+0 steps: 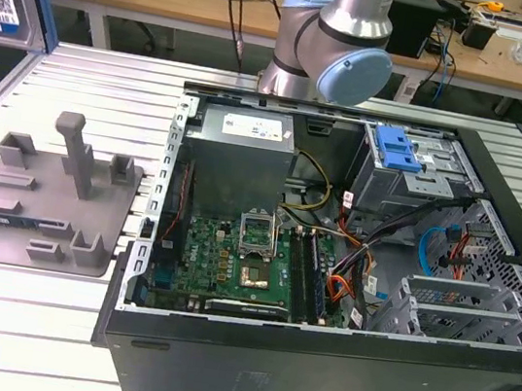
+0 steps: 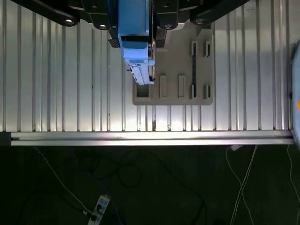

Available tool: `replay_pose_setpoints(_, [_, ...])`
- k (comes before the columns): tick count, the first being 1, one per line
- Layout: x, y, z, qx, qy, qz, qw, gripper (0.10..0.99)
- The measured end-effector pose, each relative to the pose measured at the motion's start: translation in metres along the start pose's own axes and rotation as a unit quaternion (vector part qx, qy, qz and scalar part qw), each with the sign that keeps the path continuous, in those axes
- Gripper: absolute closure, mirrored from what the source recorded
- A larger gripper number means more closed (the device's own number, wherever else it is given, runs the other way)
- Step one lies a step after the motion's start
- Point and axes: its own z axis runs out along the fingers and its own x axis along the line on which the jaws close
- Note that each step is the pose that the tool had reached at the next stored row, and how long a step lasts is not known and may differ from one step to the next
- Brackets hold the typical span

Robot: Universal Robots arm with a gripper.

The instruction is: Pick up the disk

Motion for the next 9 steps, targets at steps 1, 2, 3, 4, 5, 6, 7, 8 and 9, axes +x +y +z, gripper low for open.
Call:
replay_pose_setpoints(1, [0.0000, 0.0000, -0.0009, 0.0000, -0.0001, 0.000, 1.0000, 0.718])
replay_pose_setpoints(2, [0.0000, 0.0000, -0.0009, 0.0000, -0.0001, 0.000, 1.0000, 0.718])
replay_pose_setpoints(3, [0.0000, 0.0000, -0.0009, 0.0001, -0.0002, 0.000, 1.0000, 0.718])
replay_pose_setpoints(4, [0.0000, 0.0000, -0.0009, 0.0001, -0.0002, 0.000, 1.0000, 0.718])
replay_pose_setpoints(5, [0.0000, 0.0000, -0.0009, 0.0001, -0.0002, 0.000, 1.0000, 0.718])
replay_pose_setpoints(6, [0.0000, 0.0000, -0.0009, 0.0002, -0.0002, 0.000, 1.0000, 0.718])
replay_pose_setpoints(7, [0.0000, 0.0000, -0.0009, 0.0003, -0.0002, 0.000, 1.0000, 0.718])
replay_pose_setpoints(8, [0.0000, 0.0000, -0.0009, 0.0003, -0.0002, 0.000, 1.0000, 0.718])
replay_pose_setpoints(9, [0.0000, 0.0000, -0.0009, 0.0003, -0.0002, 0.000, 1.0000, 0.718])
